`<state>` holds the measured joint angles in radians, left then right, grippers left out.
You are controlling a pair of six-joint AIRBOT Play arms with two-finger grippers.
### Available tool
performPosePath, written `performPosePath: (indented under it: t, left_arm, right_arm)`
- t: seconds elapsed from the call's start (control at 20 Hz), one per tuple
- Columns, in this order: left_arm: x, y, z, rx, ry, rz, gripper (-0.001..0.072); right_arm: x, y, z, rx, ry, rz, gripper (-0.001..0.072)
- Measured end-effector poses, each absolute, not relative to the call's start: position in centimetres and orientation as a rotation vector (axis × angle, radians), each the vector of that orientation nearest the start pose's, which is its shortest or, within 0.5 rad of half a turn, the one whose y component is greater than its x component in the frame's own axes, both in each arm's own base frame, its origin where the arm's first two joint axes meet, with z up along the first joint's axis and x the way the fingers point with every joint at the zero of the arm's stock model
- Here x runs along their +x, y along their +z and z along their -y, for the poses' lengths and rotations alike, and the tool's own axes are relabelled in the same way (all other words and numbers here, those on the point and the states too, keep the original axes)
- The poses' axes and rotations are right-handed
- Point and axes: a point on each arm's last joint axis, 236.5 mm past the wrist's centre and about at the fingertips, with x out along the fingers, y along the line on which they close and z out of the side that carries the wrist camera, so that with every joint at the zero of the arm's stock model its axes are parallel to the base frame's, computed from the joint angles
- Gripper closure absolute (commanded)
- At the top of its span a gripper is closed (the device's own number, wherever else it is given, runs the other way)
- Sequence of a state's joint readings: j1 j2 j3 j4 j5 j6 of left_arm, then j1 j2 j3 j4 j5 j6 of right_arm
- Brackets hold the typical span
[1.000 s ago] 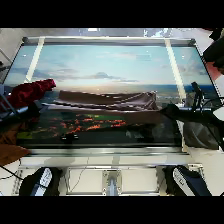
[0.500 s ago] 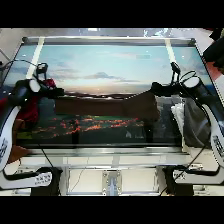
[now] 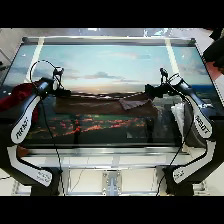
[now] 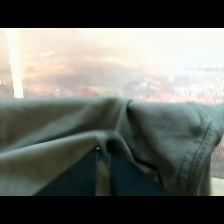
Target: Fold the shirts.
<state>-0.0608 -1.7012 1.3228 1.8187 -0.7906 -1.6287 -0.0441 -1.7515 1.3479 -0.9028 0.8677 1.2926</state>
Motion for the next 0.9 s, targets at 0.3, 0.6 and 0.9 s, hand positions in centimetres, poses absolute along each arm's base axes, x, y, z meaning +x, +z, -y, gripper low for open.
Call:
performPosePath:
  t: [0.3,0.6,0.9]
  left_arm:
    - [52.2,0.7,-0.7,0.209,0.056,-0.955,0.0009]
    - [51.9,11.3,4.8,0.170,-0.036,-0.718,0.0009]
    - [50.3,13.8,8.4,0.179,-0.105,-0.680,0.0010]
  right_arm:
    - [50.6,1.3,-9.7,0.349,0.435,-1.141,0.0270]
    - [52.4,12.4,-6.0,0.139,0.349,-0.973,0.0270]
    - [47.3,11.1,1.9,0.139,0.200,-1.198,0.0201]
